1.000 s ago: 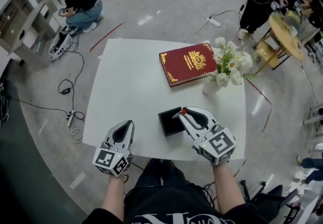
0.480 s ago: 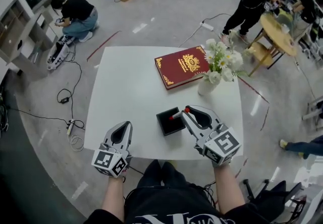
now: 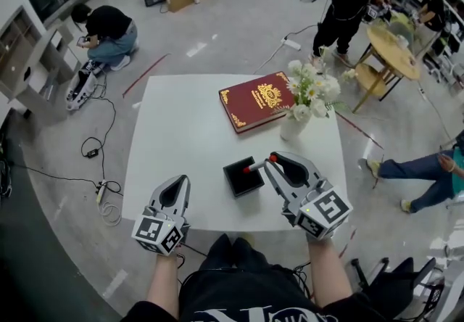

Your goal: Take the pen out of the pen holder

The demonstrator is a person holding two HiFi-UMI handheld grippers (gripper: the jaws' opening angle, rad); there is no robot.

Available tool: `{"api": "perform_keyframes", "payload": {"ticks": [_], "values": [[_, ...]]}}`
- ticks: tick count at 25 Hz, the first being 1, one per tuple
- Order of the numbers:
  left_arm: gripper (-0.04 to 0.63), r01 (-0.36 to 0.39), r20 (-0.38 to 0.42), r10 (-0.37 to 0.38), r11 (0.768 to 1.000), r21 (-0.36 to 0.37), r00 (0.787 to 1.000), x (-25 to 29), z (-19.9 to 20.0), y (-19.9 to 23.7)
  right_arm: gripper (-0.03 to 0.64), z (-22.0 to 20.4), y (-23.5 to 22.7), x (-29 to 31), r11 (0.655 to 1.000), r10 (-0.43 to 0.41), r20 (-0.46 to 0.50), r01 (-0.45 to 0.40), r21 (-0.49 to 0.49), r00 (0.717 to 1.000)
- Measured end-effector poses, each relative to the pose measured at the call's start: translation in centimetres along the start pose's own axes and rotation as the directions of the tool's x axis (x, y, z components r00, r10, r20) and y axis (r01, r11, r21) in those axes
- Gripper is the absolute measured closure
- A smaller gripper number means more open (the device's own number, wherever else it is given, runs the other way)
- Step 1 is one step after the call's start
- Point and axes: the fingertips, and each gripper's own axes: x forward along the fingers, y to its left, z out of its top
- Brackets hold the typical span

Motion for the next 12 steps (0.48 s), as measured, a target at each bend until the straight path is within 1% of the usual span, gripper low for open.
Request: {"api": "perform_keyframes", "payload": {"ticks": [3,6,8,12], "values": [[0.594,0.000,0.004,0.000,1.000,0.004,1.000,0.1,0.2,0.1,0.538,1.3,0.0,-0.2,1.000,-0.006,0.039,0.005,0.013,0.999],[0.594,-0.002,0.010,0.002,1.000,0.004,1.000,0.1,0.4,0.3,0.537,1.7,-0.2,-0.7,1.000,-0.001,0.074,0.001,-0.006,0.997],[0.594,-0.002,0.014,0.002,1.000,0.004,1.000,0.3,0.6,0.3,0.537,1.6,-0.7,-1.3,1.000,-0.016,0.072,0.017,-0.019,0.997],[0.594,0.006,0.022,-0.006,1.000,0.008,1.000,0.4,1.2,0.1,0.537,2.3,-1.2,-2.1,0.999,-0.046,0.085,0.047,-0.010,0.995]]}}
